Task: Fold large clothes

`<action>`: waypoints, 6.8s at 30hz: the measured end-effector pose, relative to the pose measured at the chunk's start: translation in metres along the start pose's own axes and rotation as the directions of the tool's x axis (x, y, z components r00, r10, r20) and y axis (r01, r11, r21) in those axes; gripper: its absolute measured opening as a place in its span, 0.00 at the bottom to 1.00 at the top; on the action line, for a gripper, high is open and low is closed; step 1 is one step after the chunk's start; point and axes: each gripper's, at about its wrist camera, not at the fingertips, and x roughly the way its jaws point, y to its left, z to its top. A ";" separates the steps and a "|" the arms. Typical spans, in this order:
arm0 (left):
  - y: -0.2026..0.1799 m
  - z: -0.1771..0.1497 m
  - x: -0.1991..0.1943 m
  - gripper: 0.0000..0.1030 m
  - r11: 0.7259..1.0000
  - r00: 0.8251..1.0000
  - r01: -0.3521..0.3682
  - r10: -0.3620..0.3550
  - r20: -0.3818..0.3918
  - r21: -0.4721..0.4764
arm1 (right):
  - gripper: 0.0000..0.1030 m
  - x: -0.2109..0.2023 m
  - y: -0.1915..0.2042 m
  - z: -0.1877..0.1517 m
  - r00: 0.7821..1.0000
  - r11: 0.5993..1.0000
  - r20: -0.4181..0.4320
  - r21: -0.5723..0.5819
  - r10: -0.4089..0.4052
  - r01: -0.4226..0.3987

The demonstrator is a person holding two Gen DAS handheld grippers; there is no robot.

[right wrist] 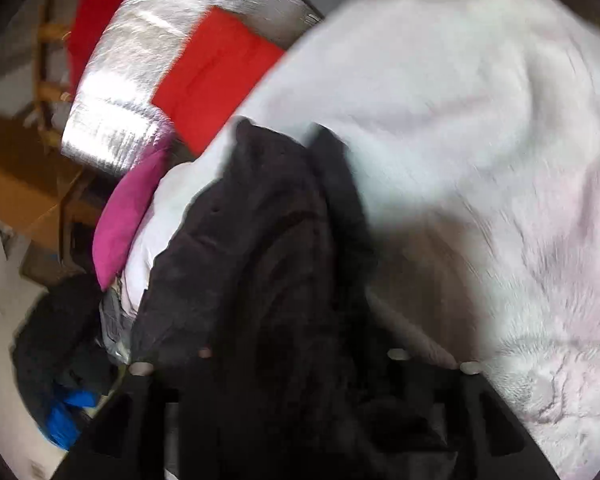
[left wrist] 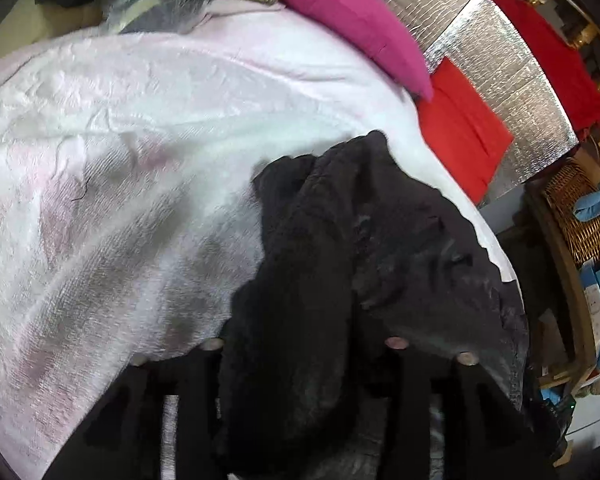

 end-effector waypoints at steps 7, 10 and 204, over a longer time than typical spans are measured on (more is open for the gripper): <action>0.039 0.017 -0.034 0.69 0.991 0.988 0.094 -0.105 -0.116 -0.095 | 0.60 -0.057 -0.016 0.017 0.999 0.998 -0.039 0.063 0.022 -0.020; 0.050 0.029 -0.050 0.71 0.987 0.989 0.118 -0.126 -0.075 -0.110 | 0.76 -0.094 -0.036 0.032 0.997 0.997 0.080 0.081 -0.003 -0.003; -0.108 -0.038 -0.024 0.92 0.655 0.882 -0.468 0.382 0.274 0.593 | 0.63 -0.007 0.096 -0.027 0.964 0.922 0.094 -0.281 -0.250 0.267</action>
